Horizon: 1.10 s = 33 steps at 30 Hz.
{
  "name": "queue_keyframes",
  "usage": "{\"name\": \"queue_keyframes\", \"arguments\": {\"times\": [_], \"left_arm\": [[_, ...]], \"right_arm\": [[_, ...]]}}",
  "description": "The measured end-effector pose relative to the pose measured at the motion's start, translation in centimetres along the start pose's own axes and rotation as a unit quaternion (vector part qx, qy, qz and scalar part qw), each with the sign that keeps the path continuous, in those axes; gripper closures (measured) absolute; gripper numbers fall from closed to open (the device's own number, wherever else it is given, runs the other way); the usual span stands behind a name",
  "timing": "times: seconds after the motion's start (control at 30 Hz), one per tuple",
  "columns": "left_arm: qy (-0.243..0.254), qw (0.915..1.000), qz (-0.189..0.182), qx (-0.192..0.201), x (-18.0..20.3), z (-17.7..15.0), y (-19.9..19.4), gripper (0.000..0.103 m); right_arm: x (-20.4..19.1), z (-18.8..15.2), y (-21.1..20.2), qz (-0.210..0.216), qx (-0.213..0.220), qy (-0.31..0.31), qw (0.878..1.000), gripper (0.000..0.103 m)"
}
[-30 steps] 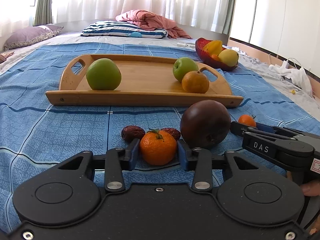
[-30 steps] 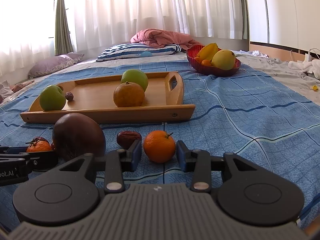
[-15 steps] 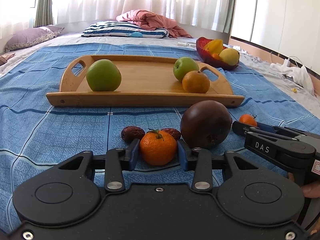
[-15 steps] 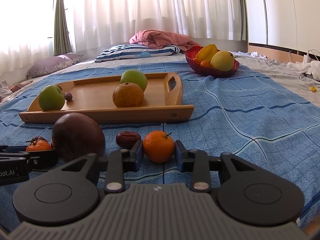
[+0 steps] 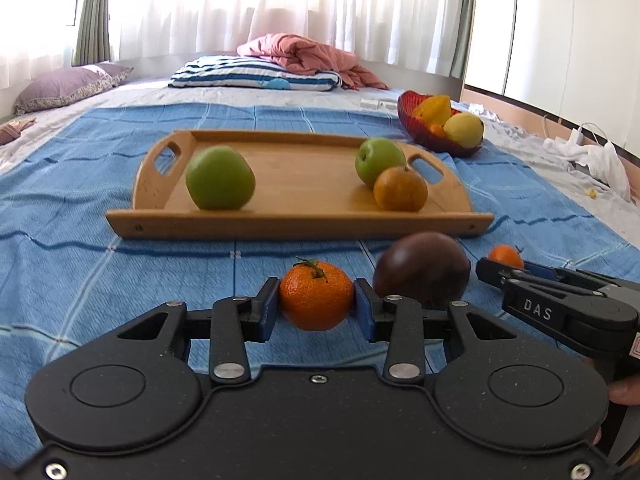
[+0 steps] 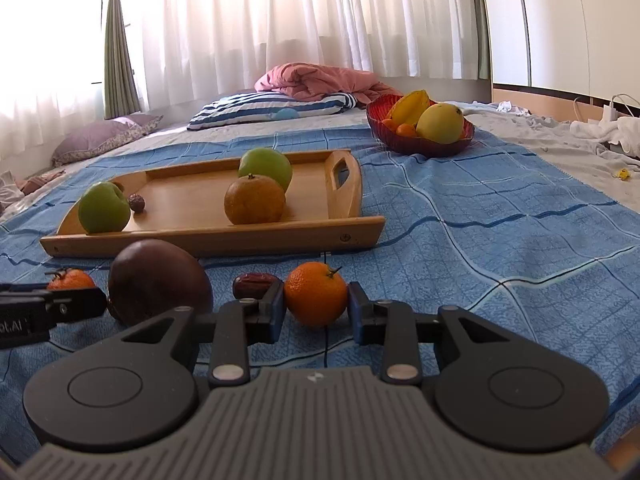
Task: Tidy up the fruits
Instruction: 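Lift the tangerine and red date and carry both over the tray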
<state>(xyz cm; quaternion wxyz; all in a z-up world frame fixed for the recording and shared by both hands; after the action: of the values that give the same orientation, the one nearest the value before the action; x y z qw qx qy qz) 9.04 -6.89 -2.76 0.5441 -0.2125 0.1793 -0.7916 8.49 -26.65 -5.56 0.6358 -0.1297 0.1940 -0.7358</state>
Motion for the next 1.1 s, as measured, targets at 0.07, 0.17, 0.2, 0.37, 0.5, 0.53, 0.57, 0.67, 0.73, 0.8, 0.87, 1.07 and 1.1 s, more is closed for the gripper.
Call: {"name": "queue_keyframes", "arguments": {"times": [0.07, 0.17, 0.2, 0.37, 0.5, 0.53, 0.57, 0.67, 0.73, 0.8, 0.87, 1.07, 1.1], "left_arm": [[0.001, 1.0, 0.002, 0.005, -0.3, 0.5, -0.1, 0.066], [0.001, 0.9999, 0.007, 0.009, -0.8, 1.2, 0.0, 0.066], [-0.002, 0.9999, 0.008, 0.01, -1.0, 1.4, 0.0, 0.066], [-0.015, 0.9997, 0.003, 0.018, -1.8, 2.7, -0.1, 0.066], [-0.036, 0.9992, -0.005, 0.019, -3.0, 4.3, -0.1, 0.066], [-0.038, 0.9991, -0.004, 0.021, -3.3, 4.8, -0.1, 0.066], [-0.037, 0.9991, -0.001, 0.023, -3.6, 5.3, -0.1, 0.066], [-0.04, 0.9989, 0.001, 0.027, -4.6, 6.8, -0.2, 0.066], [-0.049, 0.9984, -0.005, 0.027, -5.4, 7.9, -0.2, 0.066], [-0.055, 0.9981, -0.01, 0.025, -6.1, 9.1, -0.1, 0.066], [-0.06, 0.9978, -0.015, 0.023, -6.6, 10.2, 0.0, 0.066], [-0.069, 0.9972, -0.022, 0.017, -7.9, 13.3, 1.1, 0.066], [-0.071, 0.9971, -0.024, 0.016, -8.1, 13.8, 1.3, 0.066]], "right_arm": [[0.0, 0.4, -0.2, -0.001, 0.005, 0.0, 1.0, 0.066], [0.0, 1.2, -0.4, 0.001, 0.014, 0.0, 1.0, 0.066], [0.0, 1.5, -0.5, 0.001, 0.017, 0.0, 1.0, 0.066], [-0.1, 2.8, -0.5, 0.007, 0.025, 0.005, 1.0, 0.066], [-0.3, 3.8, -0.3, 0.015, 0.026, 0.011, 0.999, 0.066], [-0.4, 4.2, -0.3, 0.018, 0.027, 0.013, 0.999, 0.066], [-0.5, 4.5, -0.3, 0.02, 0.028, 0.014, 0.999, 0.066], [-0.7, 5.7, 0.0, 0.025, 0.032, 0.017, 0.999, 0.066], [-0.9, 6.5, 0.2, 0.029, 0.032, 0.021, 0.999, 0.066], [-1.0, 7.2, 0.7, 0.035, 0.028, 0.026, 0.999, 0.066], [-1.2, 8.0, 1.2, 0.04, 0.024, 0.031, 0.998, 0.066], [-1.6, 10.8, 3.2, 0.054, 0.012, 0.045, 0.997, 0.065], [-1.8, 11.2, 3.6, 0.056, 0.01, 0.046, 0.997, 0.065]]}}
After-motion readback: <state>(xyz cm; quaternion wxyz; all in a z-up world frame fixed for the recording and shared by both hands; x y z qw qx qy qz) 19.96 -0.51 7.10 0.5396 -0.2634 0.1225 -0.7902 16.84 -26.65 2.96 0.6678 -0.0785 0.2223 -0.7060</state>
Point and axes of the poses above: each gripper's, at about its wrist camera, not at the fingertips, and y roughly the way its jaws point, x to its right, z to its top, the point moved 7 cm from there along y, roughly the way its jaws point, and after that the axes turned 6 degrees about -z, right-handed, at the moved point
